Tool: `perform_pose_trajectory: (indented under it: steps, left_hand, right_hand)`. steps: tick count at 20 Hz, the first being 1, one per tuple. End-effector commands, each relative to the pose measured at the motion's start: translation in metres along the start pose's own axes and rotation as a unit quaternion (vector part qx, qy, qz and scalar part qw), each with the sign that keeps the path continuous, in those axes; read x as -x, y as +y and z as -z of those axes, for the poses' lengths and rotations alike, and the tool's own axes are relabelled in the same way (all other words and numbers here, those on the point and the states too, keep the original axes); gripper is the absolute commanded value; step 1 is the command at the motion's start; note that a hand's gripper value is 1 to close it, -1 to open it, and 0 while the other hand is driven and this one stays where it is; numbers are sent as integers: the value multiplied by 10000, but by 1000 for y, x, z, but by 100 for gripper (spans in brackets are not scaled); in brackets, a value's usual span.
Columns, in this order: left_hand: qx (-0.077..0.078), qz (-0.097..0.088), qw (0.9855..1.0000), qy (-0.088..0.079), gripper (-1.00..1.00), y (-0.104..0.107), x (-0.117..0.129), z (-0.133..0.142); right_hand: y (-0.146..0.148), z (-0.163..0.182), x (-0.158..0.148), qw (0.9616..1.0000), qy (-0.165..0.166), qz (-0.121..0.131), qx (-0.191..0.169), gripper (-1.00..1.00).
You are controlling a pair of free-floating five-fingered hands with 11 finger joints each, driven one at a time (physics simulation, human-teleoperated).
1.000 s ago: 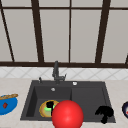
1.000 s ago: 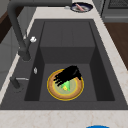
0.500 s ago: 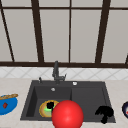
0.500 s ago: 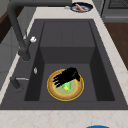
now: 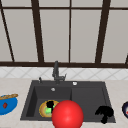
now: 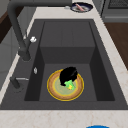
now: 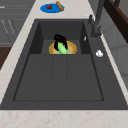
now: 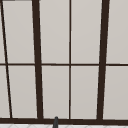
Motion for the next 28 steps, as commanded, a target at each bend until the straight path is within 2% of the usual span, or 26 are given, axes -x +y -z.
perform_pose_trajectory:
  steps: [1, 2, 3, 4, 5, 6, 8, 9, 10, 11, 12, 13, 15, 19, 25, 28]
  left_hand:
    - [-93, 196, 9996, -176, 100, -1, -3, -1]
    - [-180, 301, 9989, -319, 100, 6, -5, 0]
    - [-174, 280, 9986, -419, 100, 12, -5, -4]
    - [-60, 189, 9991, -382, 100, 20, 0, -4]
    - [-12, 221, 9989, -401, 100, 27, -3, -2]
    - [12, 239, 9988, -424, 100, 33, 0, -8]
    - [0, 403, 9983, -414, 100, 45, -5, -9]
    - [14, 416, 9984, -395, 100, 49, -6, -10]
    - [9, 398, 9982, -458, 100, 56, -8, -10]
    - [-1, 390, 9983, -444, 100, 63, -11, -11]
    - [-22, 347, 9989, -327, 100, 71, -15, -14]
    - [-18, 373, 9988, -315, 100, 76, -18, -17]
    - [-28, 393, 9987, -317, 100, 89, -22, -20]
    - [-56, 297, 9991, -296, 100, 118, -37, -29]
    - [-95, 352, 9989, -308, 100, 162, -55, -47]
    - [-107, 315, 9991, -247, 100, 185, -63, -54]
  right_hand:
    - [0, 0, 0, 10000, 0, 0, 0, 0]
    - [0, 0, 0, 10000, 0, 0, 0, 0]
    - [0, 0, 0, 10000, 0, 0, 0, 0]
    - [0, 0, 0, 10000, 0, 0, 0, 0]
    - [0, 0, 0, 10000, 0, 0, 0, 0]
    - [0, 0, 0, 10000, 0, 0, 0, 0]
    - [0, 0, 0, 10000, 0, 0, 0, 0]
    - [0, 0, 0, 10000, 0, 0, 0, 0]
    - [0, 0, 0, 10000, 0, 0, 0, 0]
    - [0, 0, 0, 10000, 0, 0, 0, 0]
    - [0, 0, 0, 10000, 0, 0, 0, 0]
    - [0, 0, 0, 10000, 0, 0, 0, 0]
    - [0, 0, 0, 10000, 0, 0, 0, 0]
    - [0, 0, 0, 10000, 0, 0, 0, 0]
    - [0, 0, 0, 10000, 0, 0, 0, 0]
    - [0, 0, 0, 10000, 0, 0, 0, 0]
